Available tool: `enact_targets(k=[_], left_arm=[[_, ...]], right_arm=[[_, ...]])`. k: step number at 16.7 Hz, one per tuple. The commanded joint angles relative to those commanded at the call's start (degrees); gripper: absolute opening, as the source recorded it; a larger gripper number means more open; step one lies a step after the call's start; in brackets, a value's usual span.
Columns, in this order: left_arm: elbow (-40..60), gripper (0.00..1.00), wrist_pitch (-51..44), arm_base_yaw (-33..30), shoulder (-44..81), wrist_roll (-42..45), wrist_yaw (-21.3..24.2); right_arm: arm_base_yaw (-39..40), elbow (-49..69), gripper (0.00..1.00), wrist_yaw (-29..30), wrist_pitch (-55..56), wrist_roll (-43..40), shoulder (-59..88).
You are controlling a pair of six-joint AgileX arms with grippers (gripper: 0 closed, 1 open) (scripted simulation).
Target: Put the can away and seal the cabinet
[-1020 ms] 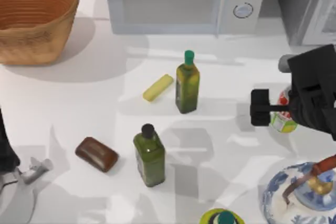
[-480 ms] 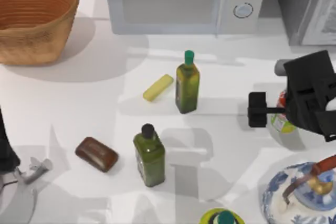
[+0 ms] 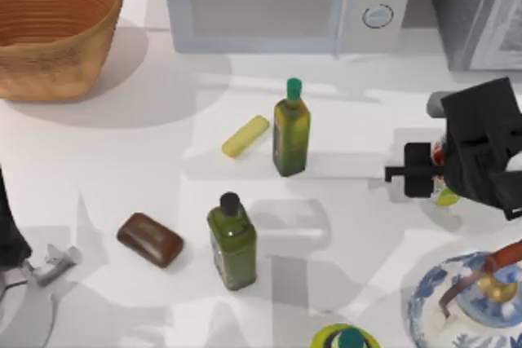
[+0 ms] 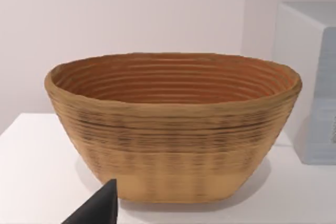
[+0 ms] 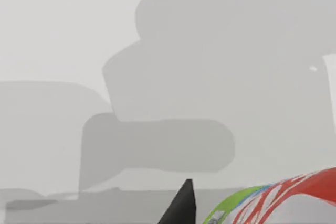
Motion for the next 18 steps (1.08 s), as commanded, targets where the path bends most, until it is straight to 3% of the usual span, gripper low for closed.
enact_targets(k=[5, 18], left_arm=[[0.0, 1.0, 0.0, 0.0, 0.0, 0.0, 0.0], [0.0, 1.0, 0.0, 0.0, 0.0, 0.0, 0.0]], right_arm=[[0.0, 0.0, 0.02, 0.0, 0.0, 0.0, 0.0], [0.01, 2.97, 0.0, 0.21, -4.07, 0.19, -1.05]])
